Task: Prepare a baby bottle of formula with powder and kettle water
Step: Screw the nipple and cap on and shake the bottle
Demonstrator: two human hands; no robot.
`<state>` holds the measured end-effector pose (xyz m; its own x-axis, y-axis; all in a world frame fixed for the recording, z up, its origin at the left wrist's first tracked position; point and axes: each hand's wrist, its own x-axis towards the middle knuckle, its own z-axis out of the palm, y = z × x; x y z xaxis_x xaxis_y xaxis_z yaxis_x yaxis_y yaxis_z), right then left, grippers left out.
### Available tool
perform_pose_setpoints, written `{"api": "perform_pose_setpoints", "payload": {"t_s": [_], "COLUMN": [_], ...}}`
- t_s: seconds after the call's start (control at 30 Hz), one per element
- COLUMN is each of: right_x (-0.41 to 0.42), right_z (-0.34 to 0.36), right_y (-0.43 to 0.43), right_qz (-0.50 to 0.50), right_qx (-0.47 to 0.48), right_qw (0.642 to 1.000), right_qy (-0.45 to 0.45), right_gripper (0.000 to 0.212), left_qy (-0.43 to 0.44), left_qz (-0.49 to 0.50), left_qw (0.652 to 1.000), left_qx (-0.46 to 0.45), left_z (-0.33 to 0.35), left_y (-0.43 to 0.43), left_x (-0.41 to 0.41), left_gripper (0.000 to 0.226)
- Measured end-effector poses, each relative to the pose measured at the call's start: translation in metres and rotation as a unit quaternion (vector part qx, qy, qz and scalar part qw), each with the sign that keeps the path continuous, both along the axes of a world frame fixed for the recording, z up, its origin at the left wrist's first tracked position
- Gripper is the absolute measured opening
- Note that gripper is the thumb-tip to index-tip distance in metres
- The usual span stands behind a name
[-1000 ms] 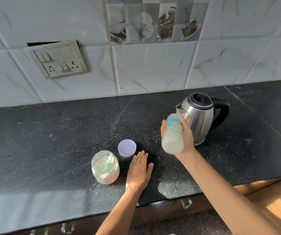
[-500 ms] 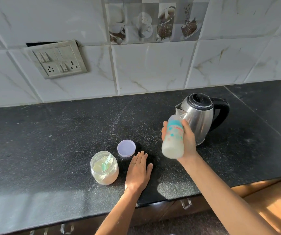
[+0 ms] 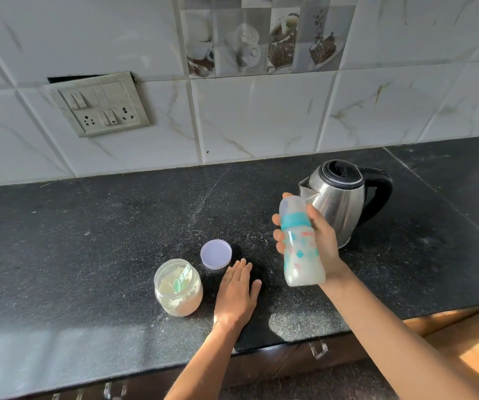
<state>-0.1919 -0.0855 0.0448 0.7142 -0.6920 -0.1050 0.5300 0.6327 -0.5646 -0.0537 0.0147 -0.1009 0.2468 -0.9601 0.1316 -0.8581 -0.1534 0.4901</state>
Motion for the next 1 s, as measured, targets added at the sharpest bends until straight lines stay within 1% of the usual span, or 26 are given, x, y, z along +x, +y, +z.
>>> {"api": "perform_pose_setpoints", "payload": {"t_s": [0.07,0.1,0.13,0.17,0.2,0.23,0.27,0.3,0.4,0.43,0.47,0.53,0.57,0.6,0.63,0.7,0.73,0.77,0.8,0.87,0.9,0.93,1.0], "right_x": [-0.001,-0.001,-0.001,0.000,0.000,0.000,0.001,0.004,0.005,0.004,0.004,0.004,0.002,0.003,0.003,0.001,0.002,0.002,0.002,0.001,0.002,0.004,0.006], "right_z": [-0.003,-0.005,-0.005,-0.006,-0.006,-0.005,-0.001,0.002,0.003,0.002,0.002,0.001,0.003,0.007,0.010,0.005,0.004,0.004,0.004,0.004,0.005,0.008,0.009], "right_y": [-0.002,-0.002,-0.002,-0.002,0.001,0.003,0.005,0.004,-0.004,-0.006,-0.006,-0.005,-0.004,-0.004,-0.005,-0.012,-0.014,-0.013,-0.011,-0.010,-0.009,-0.008,-0.009], "right_qz": [-0.033,-0.035,-0.004,0.033,0.048,0.044,0.042,0.033,-0.036,-0.029,0.005,0.061,0.064,0.064,0.051,0.006,0.007,0.037,0.069,0.088,0.092,0.088,0.034], "right_qx": [0.096,0.142,0.161,0.134,0.076,0.016,-0.013,-0.007,0.145,0.158,0.135,0.013,-0.018,-0.010,0.040,0.168,0.195,0.173,0.119,-0.008,-0.024,-0.002,0.073], "right_qw": [0.993,0.986,0.982,0.986,0.994,0.998,0.998,0.998,0.984,0.982,0.988,0.997,0.997,0.997,0.996,0.977,0.971,0.976,0.986,0.996,0.995,0.996,0.997], "right_qy": [-0.055,-0.080,-0.099,-0.090,-0.068,-0.045,-0.038,-0.046,-0.097,-0.095,-0.078,-0.036,-0.026,-0.036,-0.061,-0.130,-0.141,-0.124,-0.091,-0.020,-0.007,-0.014,-0.019], "right_gripper": [0.066,0.065,0.061,0.057,0.054,0.050,0.049,0.050,0.058,0.057,0.056,0.053,0.053,0.054,0.058,0.061,0.059,0.055,0.052,0.050,0.050,0.049,0.048], "left_qy": [-0.002,0.000,0.002,0.002,0.002,0.002,0.003,0.003,0.003,0.006,0.008,0.005,0.004,0.004,0.005,0.008,0.007,0.006,0.006,0.008,0.009,0.009,0.009], "left_qz": [0.001,0.002,0.003,0.002,0.002,0.002,0.002,0.002,0.003,0.002,0.002,0.003,0.003,0.003,0.003,0.005,0.004,0.003,0.004,0.007,0.008,0.008,0.010], "left_qw": [1.000,1.000,1.000,1.000,1.000,1.000,1.000,1.000,1.000,1.000,1.000,1.000,1.000,1.000,1.000,1.000,1.000,1.000,1.000,1.000,1.000,1.000,1.000], "left_qx": [0.003,0.002,0.000,-0.003,-0.005,-0.008,-0.008,-0.009,-0.009,-0.008,-0.008,-0.011,-0.013,-0.014,-0.015,-0.015,-0.015,-0.016,-0.016,-0.018,-0.020,-0.021,-0.020], "left_z": [-0.001,-0.001,0.000,0.000,0.000,0.000,-0.001,-0.001,-0.001,-0.001,-0.001,-0.001,-0.001,-0.001,-0.001,-0.001,0.000,0.000,0.000,0.000,0.000,0.000,0.000], "left_y": [0.000,0.000,0.000,0.000,-0.001,-0.001,-0.001,-0.001,-0.001,-0.001,-0.001,-0.001,-0.001,-0.001,-0.002,-0.001,-0.001,0.000,0.000,-0.001,-0.001,-0.002,-0.002], "left_x": [0.000,0.000,0.000,0.000,0.000,0.000,0.000,0.000,0.000,-0.001,-0.001,-0.001,0.000,0.000,0.000,-0.001,-0.001,-0.001,-0.002,-0.002,-0.002,-0.001,-0.002], "left_gripper": [0.061,0.057,0.055,0.055,0.054,0.053,0.052,0.051,0.050,0.050,0.051,0.052,0.052,0.051,0.051,0.052,0.055,0.058,0.058,0.053,0.051,0.050,0.050]}}
